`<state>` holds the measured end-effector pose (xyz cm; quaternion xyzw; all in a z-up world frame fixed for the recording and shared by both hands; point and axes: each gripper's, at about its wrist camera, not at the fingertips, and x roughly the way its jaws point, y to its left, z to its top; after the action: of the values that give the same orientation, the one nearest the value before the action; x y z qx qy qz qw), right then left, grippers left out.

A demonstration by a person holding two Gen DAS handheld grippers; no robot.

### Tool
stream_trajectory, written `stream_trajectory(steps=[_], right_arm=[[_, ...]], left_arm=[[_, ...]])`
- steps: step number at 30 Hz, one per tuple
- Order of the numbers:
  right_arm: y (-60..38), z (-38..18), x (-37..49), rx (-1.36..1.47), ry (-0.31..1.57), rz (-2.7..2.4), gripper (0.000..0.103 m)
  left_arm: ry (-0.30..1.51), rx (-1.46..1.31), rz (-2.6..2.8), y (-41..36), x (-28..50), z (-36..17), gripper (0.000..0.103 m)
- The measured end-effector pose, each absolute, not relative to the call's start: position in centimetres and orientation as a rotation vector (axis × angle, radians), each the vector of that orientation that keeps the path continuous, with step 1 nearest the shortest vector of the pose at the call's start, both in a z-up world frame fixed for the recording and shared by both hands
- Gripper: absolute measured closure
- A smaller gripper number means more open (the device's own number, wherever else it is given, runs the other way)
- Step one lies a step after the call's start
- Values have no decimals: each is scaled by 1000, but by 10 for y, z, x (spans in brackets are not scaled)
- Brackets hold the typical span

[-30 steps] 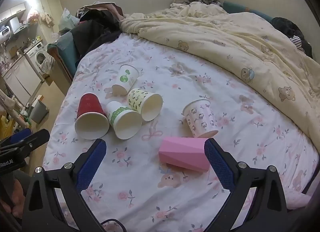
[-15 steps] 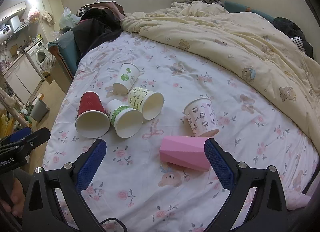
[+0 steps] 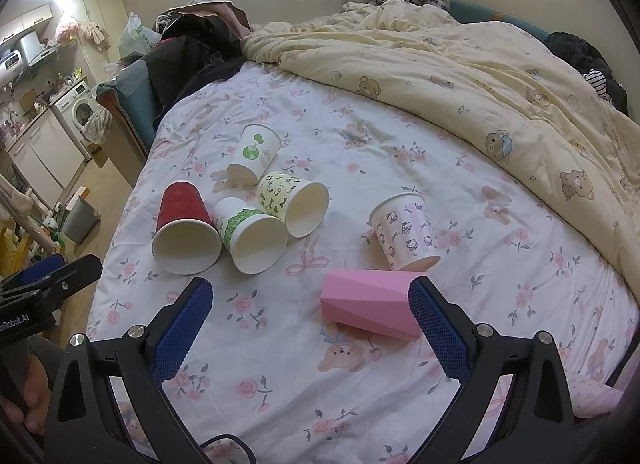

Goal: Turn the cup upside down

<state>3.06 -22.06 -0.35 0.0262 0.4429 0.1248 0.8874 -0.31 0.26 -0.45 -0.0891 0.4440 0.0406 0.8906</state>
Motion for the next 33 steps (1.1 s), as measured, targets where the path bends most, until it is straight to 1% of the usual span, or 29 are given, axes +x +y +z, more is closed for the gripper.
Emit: stream_trajectory(steps=[33], right_arm=[[-218, -4, 30, 49, 927, 267, 2]], left_arm=[[922, -186, 80, 4, -4, -7, 0]])
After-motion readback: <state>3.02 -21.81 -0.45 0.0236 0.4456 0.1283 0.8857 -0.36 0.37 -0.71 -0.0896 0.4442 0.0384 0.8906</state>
